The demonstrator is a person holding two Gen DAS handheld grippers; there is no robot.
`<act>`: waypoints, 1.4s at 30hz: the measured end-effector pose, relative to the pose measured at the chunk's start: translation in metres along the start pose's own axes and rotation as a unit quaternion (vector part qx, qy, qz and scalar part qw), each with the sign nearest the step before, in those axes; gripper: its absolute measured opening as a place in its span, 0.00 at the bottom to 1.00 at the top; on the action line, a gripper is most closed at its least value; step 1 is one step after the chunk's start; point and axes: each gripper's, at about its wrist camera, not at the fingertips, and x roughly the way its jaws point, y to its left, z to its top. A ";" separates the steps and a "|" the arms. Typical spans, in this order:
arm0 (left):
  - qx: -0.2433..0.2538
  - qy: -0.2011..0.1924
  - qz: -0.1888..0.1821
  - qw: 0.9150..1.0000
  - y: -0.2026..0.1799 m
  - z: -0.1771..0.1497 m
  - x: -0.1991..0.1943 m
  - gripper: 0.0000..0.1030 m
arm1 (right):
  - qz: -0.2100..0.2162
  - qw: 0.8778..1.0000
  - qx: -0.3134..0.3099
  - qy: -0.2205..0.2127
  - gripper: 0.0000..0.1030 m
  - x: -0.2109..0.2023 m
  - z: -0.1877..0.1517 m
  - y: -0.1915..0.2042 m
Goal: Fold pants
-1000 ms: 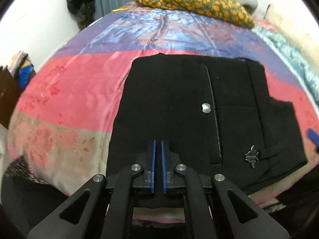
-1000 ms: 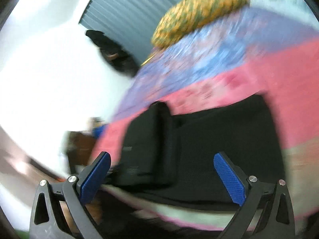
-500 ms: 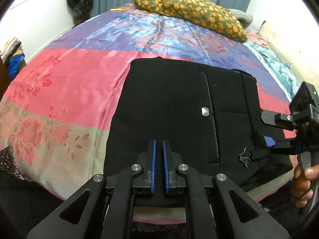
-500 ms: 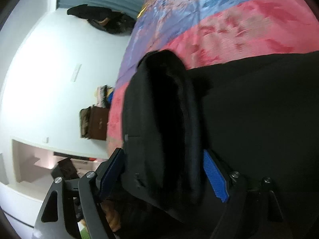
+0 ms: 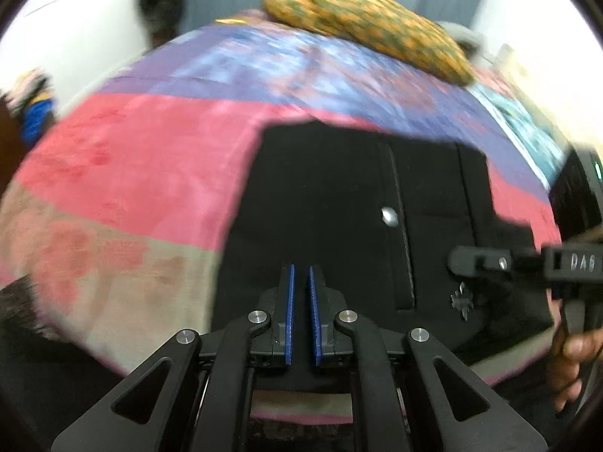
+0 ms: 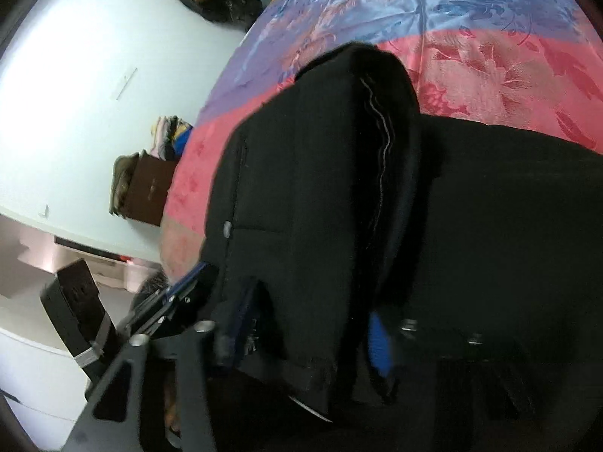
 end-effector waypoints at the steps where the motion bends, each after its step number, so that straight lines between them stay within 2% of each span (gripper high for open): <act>1: -0.021 -0.019 0.009 1.000 0.008 0.002 -0.010 0.16 | 0.014 1.000 0.001 -0.012 0.30 -0.005 0.000 0.002; 2: -0.050 -0.043 0.017 0.998 0.019 0.005 -0.022 0.33 | 0.024 0.999 -0.001 -0.024 0.25 -0.010 0.000 0.005; 4: -0.094 -0.077 0.042 0.992 0.043 0.008 -0.040 0.46 | 0.039 0.999 -0.004 -0.035 0.23 -0.020 -0.001 0.009; 6: -0.111 -0.086 0.072 0.988 0.062 0.007 -0.044 0.46 | 0.065 0.997 -0.002 -0.049 0.22 -0.033 -0.002 0.015; 7: -0.124 -0.077 0.083 0.986 0.072 0.005 -0.041 0.46 | 0.080 0.995 0.002 -0.059 0.21 -0.040 -0.003 0.018; 10: -0.183 -0.046 0.082 0.979 0.097 -0.002 -0.031 0.46 | 0.122 0.988 0.012 -0.089 0.21 -0.065 -0.001 0.025; 12: -0.200 -0.036 0.081 0.976 0.103 -0.006 -0.027 0.46 | 0.143 0.983 0.017 -0.111 0.20 -0.083 -0.001 0.030; 15: -0.197 -0.033 0.080 0.977 0.099 -0.007 -0.025 0.46 | 0.159 0.979 0.019 -0.129 0.20 -0.111 -0.003 0.025; 19: -0.183 -0.032 0.072 0.980 0.091 -0.004 -0.023 0.46 | 0.160 0.975 0.029 -0.149 0.20 -0.144 -0.015 0.008; 26: -0.145 -0.027 0.059 0.987 0.074 -0.001 -0.020 0.46 | 0.159 0.960 0.108 -0.204 0.20 -0.190 -0.042 -0.062; 28: -0.127 -0.028 0.057 0.990 0.066 -0.001 -0.020 0.46 | 0.145 0.957 0.127 -0.217 0.19 -0.200 -0.051 -0.082; 33: -0.082 -0.030 0.050 0.995 0.044 -0.002 -0.020 0.46 | 0.079 0.958 0.179 -0.209 0.19 -0.193 -0.075 -0.124; 36: -0.045 -0.029 0.045 0.998 0.028 -0.003 -0.020 0.46 | -0.004 0.964 0.195 -0.183 0.19 -0.176 -0.084 -0.139; 37: -0.029 -0.028 0.041 0.998 0.021 -0.004 -0.020 0.46 | -0.026 0.964 0.197 -0.176 0.23 -0.171 -0.085 -0.141; 38: -0.018 -0.027 0.039 0.999 0.016 -0.005 -0.020 0.46 | -0.039 0.963 0.201 -0.176 0.36 -0.170 -0.086 -0.143; 39: -0.004 -0.027 0.035 0.999 0.010 -0.006 -0.021 0.46 | -0.051 0.960 0.207 -0.179 0.41 -0.171 -0.086 -0.145; 40: 0.006 -0.027 0.032 0.999 0.004 -0.007 -0.022 0.46 | -0.060 0.959 0.209 -0.182 0.46 -0.175 -0.086 -0.143; 42: 0.022 -0.028 0.019 0.999 -0.009 -0.009 -0.027 0.47 | -0.102 0.956 0.199 -0.188 0.48 -0.189 -0.083 -0.134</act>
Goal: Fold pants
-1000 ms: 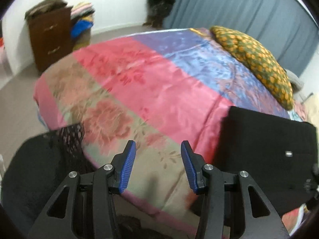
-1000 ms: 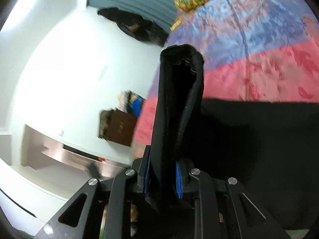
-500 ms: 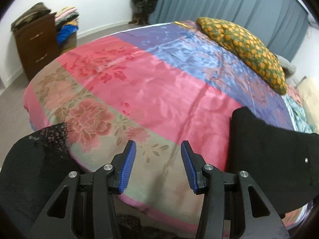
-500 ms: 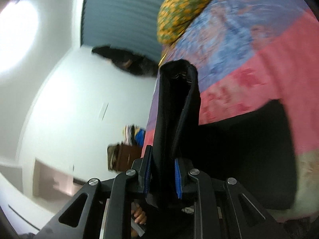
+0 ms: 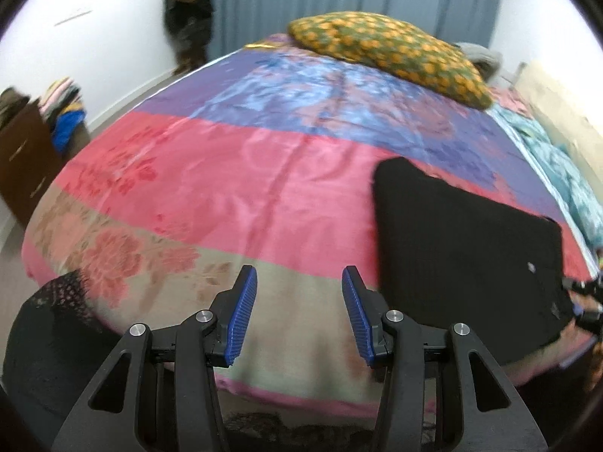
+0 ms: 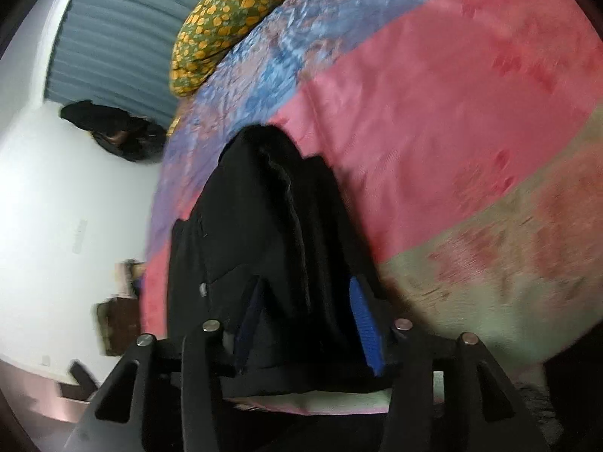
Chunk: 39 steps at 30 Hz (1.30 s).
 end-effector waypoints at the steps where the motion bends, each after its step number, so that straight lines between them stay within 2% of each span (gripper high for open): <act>1: 0.007 -0.002 -0.011 1.000 -0.008 0.000 -0.003 0.47 | -0.019 1.000 -0.015 -0.014 0.48 -0.009 0.002 0.005; 2: 0.015 -0.005 -0.023 1.000 -0.017 0.000 -0.006 0.48 | -0.029 0.998 -0.032 -0.034 0.48 -0.020 0.002 0.014; 4: 0.036 -0.008 -0.045 0.998 -0.036 0.002 -0.008 0.48 | -0.021 0.995 -0.072 -0.065 0.48 -0.035 0.003 0.038; 6: 0.063 -0.005 -0.062 0.996 -0.058 0.001 -0.006 0.48 | -0.004 0.991 -0.115 -0.072 0.48 -0.040 -0.005 0.060; 8: 0.088 0.004 -0.075 0.993 -0.076 -0.004 -0.001 0.49 | 0.014 0.984 -0.164 -0.065 0.48 -0.038 -0.018 0.080; 10: 0.121 0.033 -0.085 0.989 -0.094 -0.014 0.011 0.49 | 0.010 0.979 -0.199 -0.046 0.48 -0.026 -0.033 0.088; 12: 0.154 0.063 -0.076 0.983 -0.106 -0.028 0.024 0.49 | -0.039 0.976 -0.214 -0.008 0.48 0.003 -0.044 0.079; 13: 0.171 0.063 -0.066 0.981 -0.110 -0.034 0.025 0.50 | -0.058 0.976 -0.208 0.018 0.43 0.017 -0.050 0.066; 15: 0.199 0.048 -0.060 0.977 -0.114 -0.039 0.018 0.50 | -0.051 0.979 -0.195 0.012 0.38 0.016 -0.052 0.055; 18: 0.164 0.049 -0.089 0.981 -0.106 -0.026 0.006 0.52 | -0.056 0.982 -0.179 0.011 0.38 0.002 -0.040 0.063; 20: 0.139 0.037 -0.092 0.985 -0.103 -0.016 0.003 0.57 | -0.053 0.978 -0.200 -0.018 0.39 -0.006 -0.019 0.084; 25: 0.152 0.053 -0.077 0.984 -0.114 -0.019 0.018 0.58 | -0.042 0.974 -0.219 -0.042 0.39 0.004 0.024 0.112; 27: 0.171 0.070 -0.066 0.981 -0.118 -0.029 0.026 0.58 | -0.074 0.973 -0.219 -0.025 0.39 0.026 0.037 0.107; 29: 0.190 0.055 -0.060 0.978 -0.120 -0.036 0.021 0.60 | -0.101 0.974 -0.201 0.018 0.35 0.060 0.046 0.090; 30: 0.195 0.055 -0.058 0.978 -0.120 -0.037 0.018 0.61 | -0.098 0.977 -0.189 0.029 0.34 0.068 0.048 0.083; 32: 0.187 0.058 -0.063 0.979 -0.117 -0.035 0.015 0.62 | -0.087 0.980 -0.180 0.012 0.34 0.059 0.045 0.079; 35: 0.153 0.066 -0.074 0.983 -0.110 -0.029 0.013 0.62 | -0.108 0.976 -0.187 -0.010 0.35 0.038 0.032 0.086; 37: 0.140 0.069 -0.071 0.985 -0.108 -0.025 0.013 0.62 | -0.103 0.975 -0.192 -0.034 0.37 0.016 0.016 0.093; 39: 0.137 0.067 -0.065 0.986 -0.109 -0.023 0.012 0.64 | -0.105 0.971 -0.207 -0.066 0.42 -0.008 -0.009 0.098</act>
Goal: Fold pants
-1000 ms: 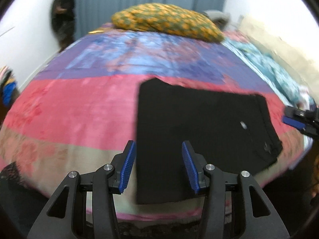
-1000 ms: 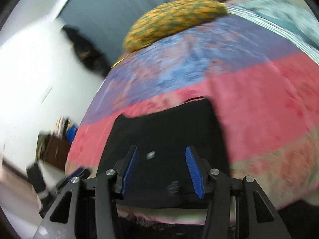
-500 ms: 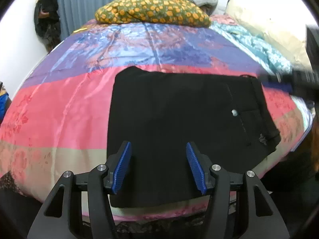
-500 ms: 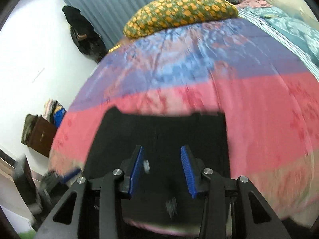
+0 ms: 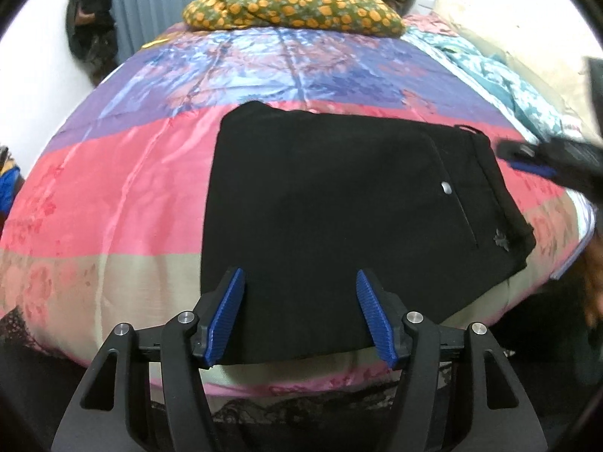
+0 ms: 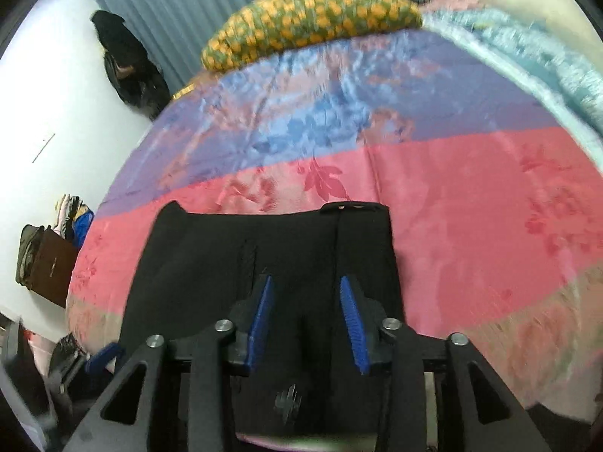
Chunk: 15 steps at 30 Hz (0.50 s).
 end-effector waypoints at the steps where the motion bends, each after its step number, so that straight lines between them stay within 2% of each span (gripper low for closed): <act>1: -0.001 0.000 0.003 1.000 -0.001 0.001 0.001 0.66 | -0.003 1.000 -0.009 -0.008 0.45 -0.004 -0.007 0.004; 4: 0.001 0.008 0.015 1.000 -0.004 0.002 0.009 0.68 | -0.008 0.999 -0.034 -0.021 0.45 -0.022 -0.034 0.017; 7: 0.010 0.016 0.027 0.999 -0.008 -0.001 0.016 0.69 | -0.019 0.997 -0.067 -0.016 0.45 -0.020 -0.058 0.027; 10: 0.019 0.020 0.034 0.999 -0.010 -0.002 0.017 0.70 | -0.020 0.997 -0.069 0.025 0.46 0.001 -0.072 0.022; 15: 0.017 0.022 0.036 0.999 -0.007 -0.003 0.016 0.72 | -0.031 0.994 -0.100 0.021 0.46 0.007 -0.078 0.025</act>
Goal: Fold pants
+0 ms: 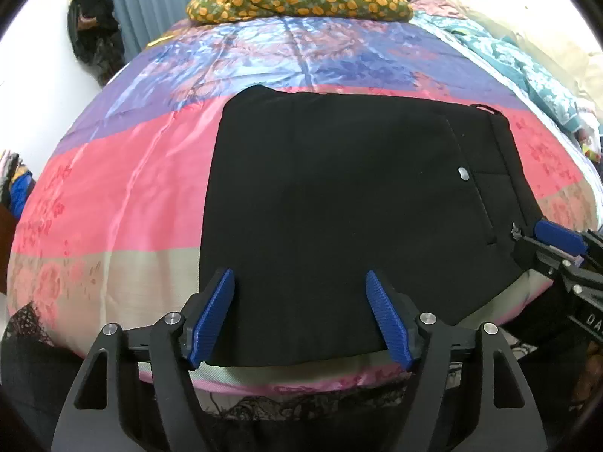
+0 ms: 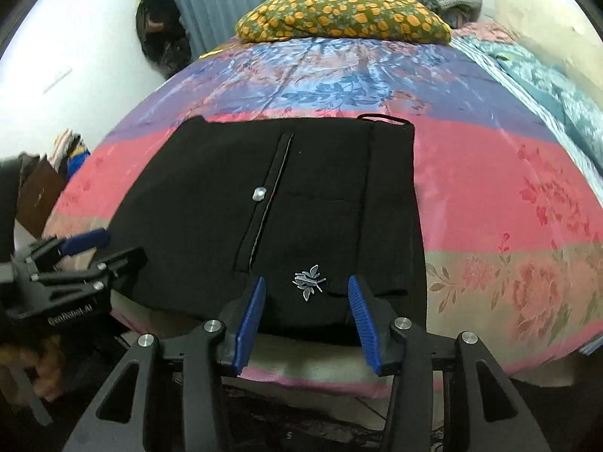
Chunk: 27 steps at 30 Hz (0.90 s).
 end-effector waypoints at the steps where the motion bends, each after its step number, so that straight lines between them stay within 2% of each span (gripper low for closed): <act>1: 0.000 0.000 0.001 1.000 0.000 0.000 0.000 0.73 | -0.001 1.000 -0.003 -0.001 0.46 0.000 -0.001 0.000; 7: 0.003 0.001 -0.002 1.000 0.001 -0.001 0.000 0.73 | -0.010 1.000 -0.010 -0.008 0.47 0.001 -0.008 0.004; 9: -0.006 0.007 -0.025 1.000 0.007 0.002 -0.004 0.73 | -0.014 1.000 -0.014 -0.008 0.47 0.002 -0.008 0.006; 12: -0.027 0.017 -0.078 0.996 0.019 0.010 -0.006 0.74 | -0.012 1.000 -0.011 -0.010 0.49 0.003 -0.008 0.006; 14: -0.019 0.024 -0.104 0.994 0.020 0.022 -0.003 0.73 | -0.009 1.000 -0.013 -0.011 0.50 0.005 -0.008 0.006; 16: 0.014 0.023 -0.101 0.994 0.010 0.037 -0.001 0.74 | -0.009 1.000 -0.016 -0.011 0.50 0.006 -0.008 0.006; 19: 0.092 0.022 -0.084 0.992 -0.018 0.058 0.013 0.76 | -0.008 1.000 -0.017 -0.012 0.51 0.006 -0.008 0.006; 20: 0.110 0.024 -0.068 0.991 -0.024 0.062 0.020 0.76 | -0.007 1.000 -0.018 -0.012 0.51 0.006 -0.008 0.006; 22: 0.138 0.049 -0.009 0.989 -0.034 0.072 0.051 0.79 | -0.005 1.000 -0.018 -0.012 0.51 0.007 -0.009 0.005; 24: 0.113 0.057 -0.008 0.992 -0.027 0.085 0.066 0.82 | -0.005 1.000 -0.019 -0.012 0.51 0.007 -0.009 0.005; 27: 0.057 0.062 -0.003 0.996 -0.010 0.109 0.069 0.82 | -0.006 1.000 -0.023 -0.012 0.51 0.007 -0.009 0.006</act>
